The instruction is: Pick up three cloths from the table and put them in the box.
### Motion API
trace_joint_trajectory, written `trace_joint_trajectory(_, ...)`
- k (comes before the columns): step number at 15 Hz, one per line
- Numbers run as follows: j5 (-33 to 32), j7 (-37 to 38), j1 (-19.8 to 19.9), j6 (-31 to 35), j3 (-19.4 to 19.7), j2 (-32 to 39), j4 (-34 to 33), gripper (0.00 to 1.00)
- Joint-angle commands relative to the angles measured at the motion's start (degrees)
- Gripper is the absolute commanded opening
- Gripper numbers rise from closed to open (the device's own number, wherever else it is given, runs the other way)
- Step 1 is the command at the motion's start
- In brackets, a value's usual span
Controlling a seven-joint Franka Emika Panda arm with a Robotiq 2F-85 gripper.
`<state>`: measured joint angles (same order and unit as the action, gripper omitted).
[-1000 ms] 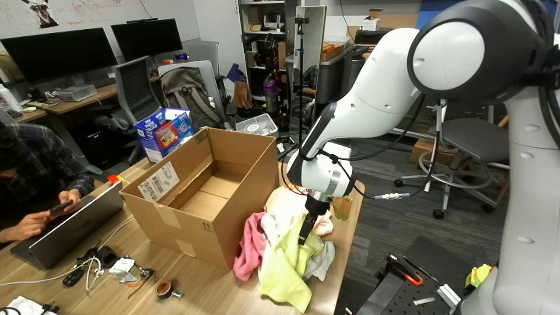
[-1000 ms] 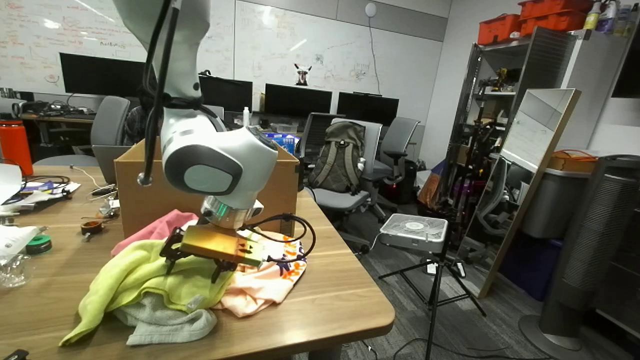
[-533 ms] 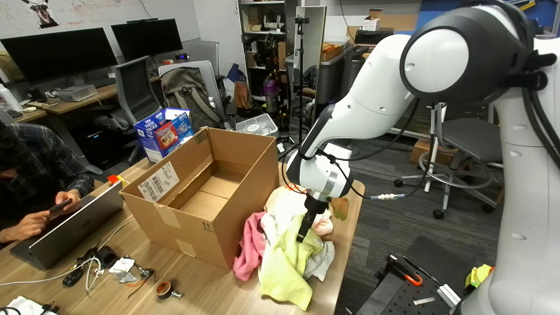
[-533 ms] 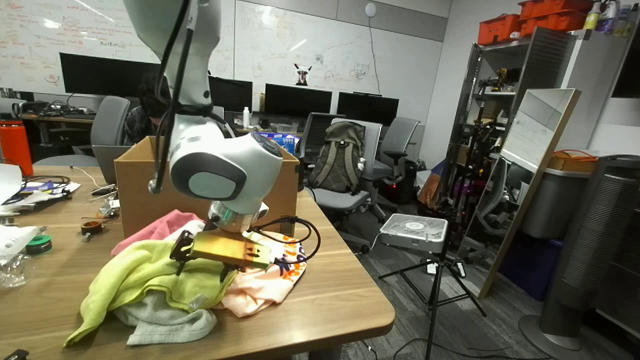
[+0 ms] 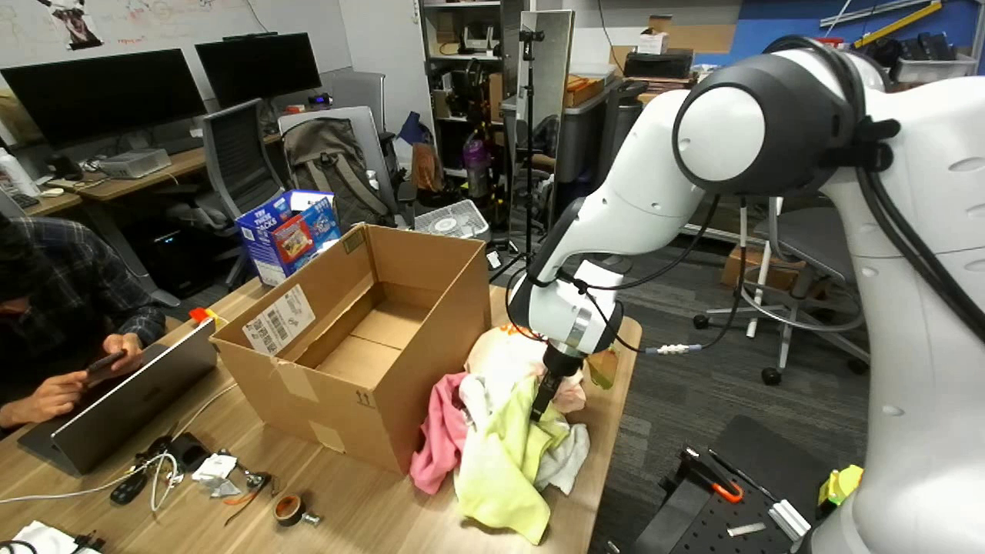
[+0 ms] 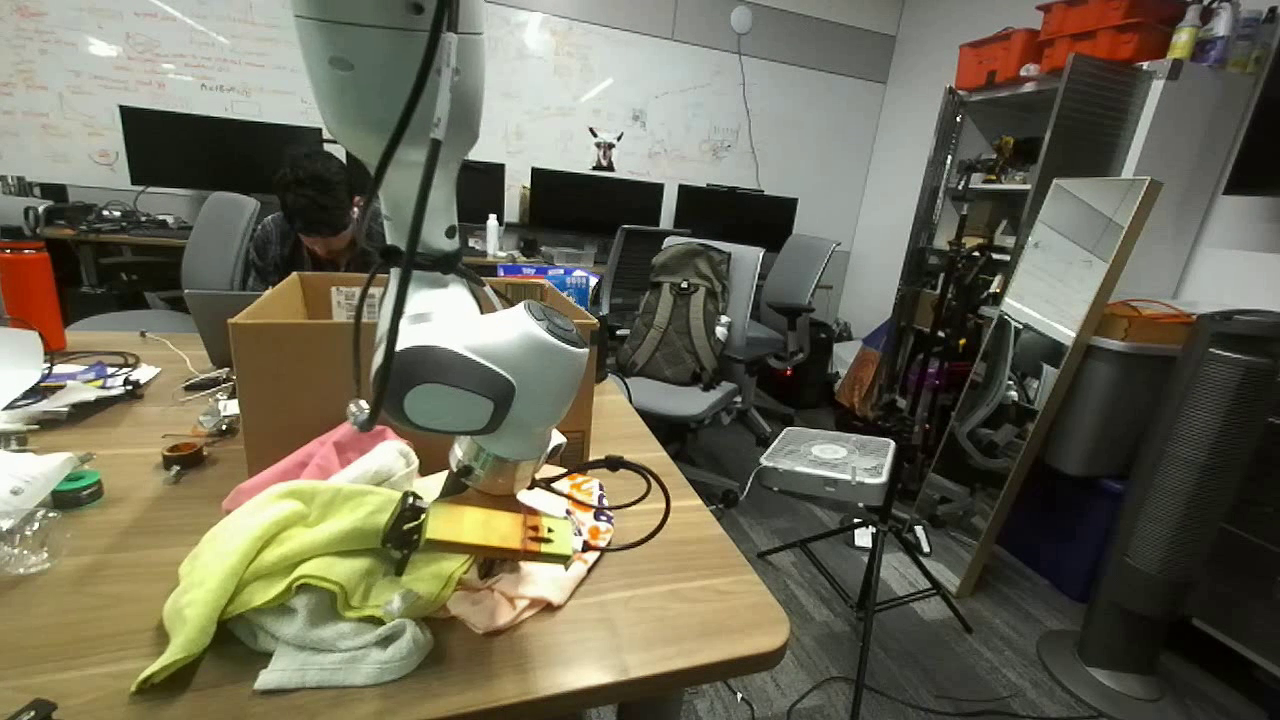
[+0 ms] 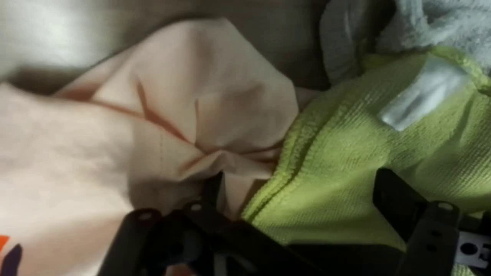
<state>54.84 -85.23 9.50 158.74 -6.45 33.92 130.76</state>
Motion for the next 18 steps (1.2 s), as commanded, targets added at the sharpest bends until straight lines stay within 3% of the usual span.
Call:
trace_joint_trajectory(1,1.36,-1.57,0.95,1.42,-0.55,1.46,-1.45,0.74)
trace_joint_trajectory(3,1.53,-0.82,1.03,0.79,-0.53,0.95,-1.33,0.71)
trace_joint_trajectory(9,3.72,2.41,1.49,-2.19,-0.82,-3.00,0.13,0.24)
trace_joint_trajectory(12,5.46,6.44,1.90,-7.34,-1.11,-7.96,0.96,0.01)
trace_joint_trajectory(14,7.21,9.08,2.64,-12.44,-1.56,-12.67,1.34,0.00)
trace_joint_trajectory(18,13.11,14.46,1.18,-24.51,1.15,-22.77,1.15,0.01)
